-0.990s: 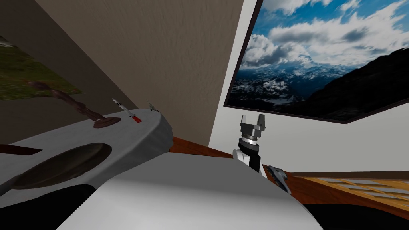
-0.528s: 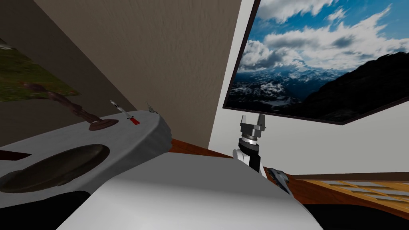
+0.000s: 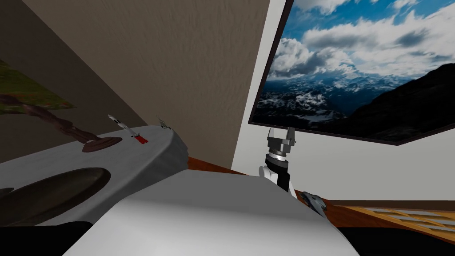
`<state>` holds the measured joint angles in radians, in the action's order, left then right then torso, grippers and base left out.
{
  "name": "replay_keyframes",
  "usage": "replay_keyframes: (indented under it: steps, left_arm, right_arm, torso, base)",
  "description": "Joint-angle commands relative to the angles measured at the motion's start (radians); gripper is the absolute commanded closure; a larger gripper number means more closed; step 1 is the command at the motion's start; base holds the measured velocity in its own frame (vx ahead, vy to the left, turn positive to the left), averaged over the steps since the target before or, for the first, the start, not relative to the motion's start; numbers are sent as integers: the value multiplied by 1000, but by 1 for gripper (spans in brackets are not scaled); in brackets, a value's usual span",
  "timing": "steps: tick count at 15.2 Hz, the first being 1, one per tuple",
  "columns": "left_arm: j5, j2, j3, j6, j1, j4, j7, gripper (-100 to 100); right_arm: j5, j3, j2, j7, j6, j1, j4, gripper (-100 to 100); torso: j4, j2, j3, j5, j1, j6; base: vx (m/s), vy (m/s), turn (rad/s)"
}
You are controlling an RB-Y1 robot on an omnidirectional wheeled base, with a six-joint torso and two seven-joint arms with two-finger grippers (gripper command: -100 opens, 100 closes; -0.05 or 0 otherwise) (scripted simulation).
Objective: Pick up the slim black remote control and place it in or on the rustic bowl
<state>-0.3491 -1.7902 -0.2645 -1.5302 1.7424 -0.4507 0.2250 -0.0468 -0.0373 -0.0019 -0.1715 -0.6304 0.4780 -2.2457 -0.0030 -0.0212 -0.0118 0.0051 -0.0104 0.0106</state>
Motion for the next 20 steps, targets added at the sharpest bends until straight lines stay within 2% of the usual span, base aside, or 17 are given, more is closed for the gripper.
replay_keyframes:
  steps: [1,4,5,6,7,8,9,12,13,14,18,20]
  left_arm:
    - [50,25,-41,-30,-50,50,25,100]
    - [73,25,-41,-30,-62,62,25,100]
    - [85,25,-41,-30,-92,62,25,100]
    - [85,25,-41,-30,-140,62,25,100]
    - [85,25,-41,-30,-108,62,25,100]
    - [85,25,-41,-30,-101,62,25,100]
    - [51,34,-27,-28,-81,59,46,100]
    - [33,36,-23,-35,-70,67,77,100]
    - [34,34,-21,-28,-63,59,58,100]
    - [30,33,-20,-28,-59,58,62,-100]
    - [30,33,-20,-29,-60,58,62,-100]
    - [-3,28,-8,-83,-19,104,72,-100]
  right_arm:
    - [0,0,0,0,0,0,0,0]
    - [0,0,0,0,0,0,0,0]
    - [0,0,0,0,0,0,0,0]
    - [0,0,0,0,0,0,0,0]
    - [0,0,0,0,0,0,0,0]
    - [0,0,0,0,0,0,0,0]
    - [0,0,0,0,0,0,0,0]
    - [0,0,0,0,0,0,0,0]
    - [0,0,0,0,0,0,0,0]
    - [0,0,0,0,0,0,0,0]
    - [0,0,0,0,0,0,0,0]
    - [0,0,0,0,0,0,0,0]
  torso:
    - [0,0,0,0,0,0]
    - [1,7,4,0,0,-1]
    - [2,9,5,0,0,-2]
    - [3,11,7,0,0,-1]
    - [3,12,7,1,0,-1]
    - [3,12,7,1,1,-1]
    - [3,13,7,0,1,-1]
    - [2,6,4,0,-1,0]
    - [1,4,3,0,-1,0]
    - [1,5,3,0,-1,0]
    - [2,10,6,0,0,-1]
    - [3,11,7,0,0,-1]
  base:
    - [111,-8,-27]
    - [25,-9,2]
    - [-20,-5,8]
    - [-20,-1,11]
    - [-13,-1,-6]
    - [-6,0,-16]
    - [45,-6,-45]
    - [101,-24,-45]
    - [59,-14,-16]
    - [21,-5,-2]
    - [4,-1,-1]
    - [-21,14,54]
